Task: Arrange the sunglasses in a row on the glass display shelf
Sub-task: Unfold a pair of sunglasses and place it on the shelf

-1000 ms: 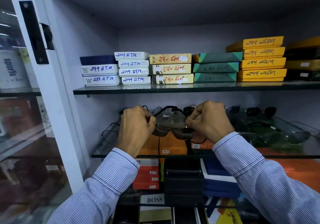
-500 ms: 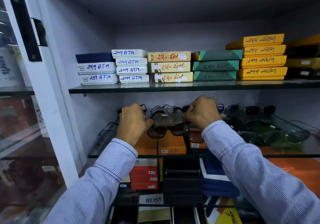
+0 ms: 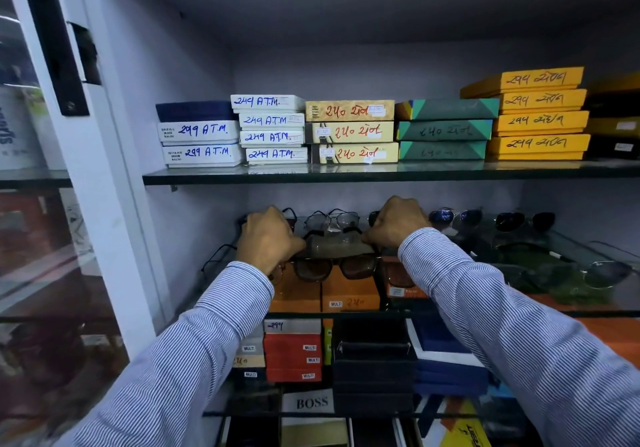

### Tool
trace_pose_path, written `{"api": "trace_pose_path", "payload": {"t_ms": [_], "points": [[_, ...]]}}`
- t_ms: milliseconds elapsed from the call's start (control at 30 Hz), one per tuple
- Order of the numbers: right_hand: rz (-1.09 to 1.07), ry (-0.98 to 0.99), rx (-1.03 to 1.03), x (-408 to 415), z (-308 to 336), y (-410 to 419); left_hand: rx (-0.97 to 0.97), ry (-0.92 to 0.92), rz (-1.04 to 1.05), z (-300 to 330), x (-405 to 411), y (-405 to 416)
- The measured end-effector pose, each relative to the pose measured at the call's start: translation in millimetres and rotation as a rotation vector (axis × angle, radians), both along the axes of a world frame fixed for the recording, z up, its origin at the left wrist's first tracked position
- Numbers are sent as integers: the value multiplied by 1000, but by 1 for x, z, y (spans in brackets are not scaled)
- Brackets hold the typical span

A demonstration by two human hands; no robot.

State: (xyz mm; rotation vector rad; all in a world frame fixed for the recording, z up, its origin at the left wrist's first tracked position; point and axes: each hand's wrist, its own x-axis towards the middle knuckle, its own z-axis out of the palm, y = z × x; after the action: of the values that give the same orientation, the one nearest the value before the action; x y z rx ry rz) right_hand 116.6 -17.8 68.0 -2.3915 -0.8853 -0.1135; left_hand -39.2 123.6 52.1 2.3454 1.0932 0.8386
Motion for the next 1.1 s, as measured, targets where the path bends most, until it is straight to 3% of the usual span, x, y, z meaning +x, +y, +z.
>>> {"api": "trace_pose_path", "payload": {"t_ms": [567, 1100], "points": [[-13, -37, -301, -5, 4, 10, -36, 133, -53, -4, 6, 8], [25, -77, -288, -6, -1, 10, 25, 180, -38, -9, 3, 10]]}}
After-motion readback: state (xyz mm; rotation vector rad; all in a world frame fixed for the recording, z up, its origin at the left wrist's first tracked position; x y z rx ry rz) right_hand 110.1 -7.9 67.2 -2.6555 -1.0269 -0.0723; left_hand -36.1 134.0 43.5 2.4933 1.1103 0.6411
